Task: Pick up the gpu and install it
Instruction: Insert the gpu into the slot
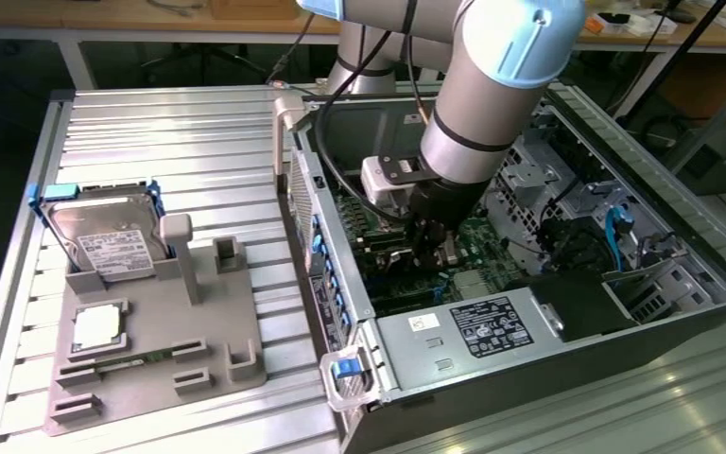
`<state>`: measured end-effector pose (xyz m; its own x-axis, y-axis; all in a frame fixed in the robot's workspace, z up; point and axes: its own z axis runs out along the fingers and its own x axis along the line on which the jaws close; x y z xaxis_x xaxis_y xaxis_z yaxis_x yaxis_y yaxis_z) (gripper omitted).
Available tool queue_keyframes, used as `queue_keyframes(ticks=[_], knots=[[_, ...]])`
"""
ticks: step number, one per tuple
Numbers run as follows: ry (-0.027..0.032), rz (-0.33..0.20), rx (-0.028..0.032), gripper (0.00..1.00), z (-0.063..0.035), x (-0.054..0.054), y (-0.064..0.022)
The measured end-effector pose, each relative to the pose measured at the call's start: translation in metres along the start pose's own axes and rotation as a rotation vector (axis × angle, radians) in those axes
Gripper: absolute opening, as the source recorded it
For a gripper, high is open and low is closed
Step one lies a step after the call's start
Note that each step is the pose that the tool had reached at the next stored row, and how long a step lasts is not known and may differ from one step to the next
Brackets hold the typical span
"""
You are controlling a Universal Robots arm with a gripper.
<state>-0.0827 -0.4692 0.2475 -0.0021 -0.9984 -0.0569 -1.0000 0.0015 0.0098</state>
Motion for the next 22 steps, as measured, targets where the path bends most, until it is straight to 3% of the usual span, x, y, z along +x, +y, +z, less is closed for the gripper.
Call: queue_keyframes(ticks=[7,10,17,19,22], knots=[[-0.0011,0.0,0.0008,0.28,0.0024,0.0,0.0003],[0.0,0.0,0.0002,0.46,0.001,0.0,0.0003],[-0.0013,0.0,0.0002,0.46,-0.0322,-0.002,0.0006],[-0.0011,0.0,0.0002,0.46,-0.0464,-0.003,0.0007],[-0.0013,0.0,0.0003,0.46,-0.0468,-0.003,0.0007]])
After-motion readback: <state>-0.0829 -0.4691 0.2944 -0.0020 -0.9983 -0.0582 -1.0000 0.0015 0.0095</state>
